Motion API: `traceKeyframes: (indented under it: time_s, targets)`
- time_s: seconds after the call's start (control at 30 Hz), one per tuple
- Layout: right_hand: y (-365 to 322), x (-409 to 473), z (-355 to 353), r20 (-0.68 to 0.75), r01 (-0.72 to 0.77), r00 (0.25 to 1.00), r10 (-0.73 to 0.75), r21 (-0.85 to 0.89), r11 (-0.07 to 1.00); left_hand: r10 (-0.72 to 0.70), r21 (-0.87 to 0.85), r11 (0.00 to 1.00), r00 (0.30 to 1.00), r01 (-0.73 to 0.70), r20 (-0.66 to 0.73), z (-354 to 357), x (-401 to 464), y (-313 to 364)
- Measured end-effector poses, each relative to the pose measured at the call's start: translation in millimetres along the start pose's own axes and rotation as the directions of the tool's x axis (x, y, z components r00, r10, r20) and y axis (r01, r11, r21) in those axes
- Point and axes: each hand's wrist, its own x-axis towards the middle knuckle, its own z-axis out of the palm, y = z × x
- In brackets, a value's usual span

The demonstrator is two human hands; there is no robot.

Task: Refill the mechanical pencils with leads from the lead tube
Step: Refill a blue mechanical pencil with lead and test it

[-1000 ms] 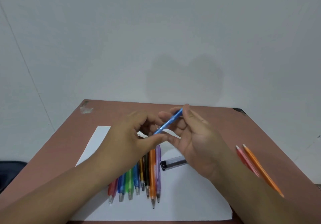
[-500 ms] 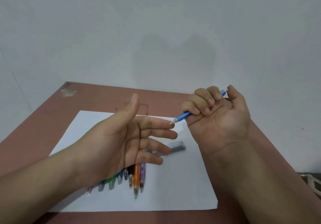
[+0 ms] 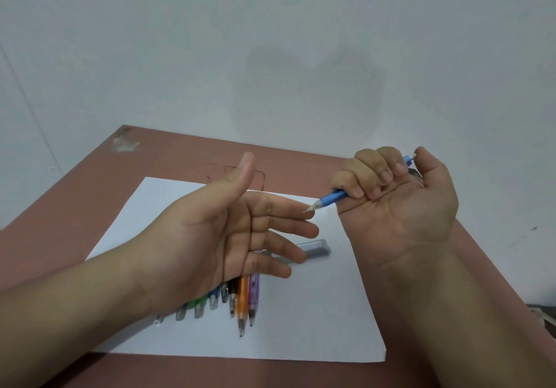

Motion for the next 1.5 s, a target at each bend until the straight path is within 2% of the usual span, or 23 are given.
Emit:
traceKeyframes:
  time_s: [1.5]
  targets:
    - [0.9,0.8,-1.7,0.026,0.005,1.0,-0.005,0.021,1.0,0.046,0.011,0.999,0.999,-0.046,-0.002,-0.9,-0.6,0.7]
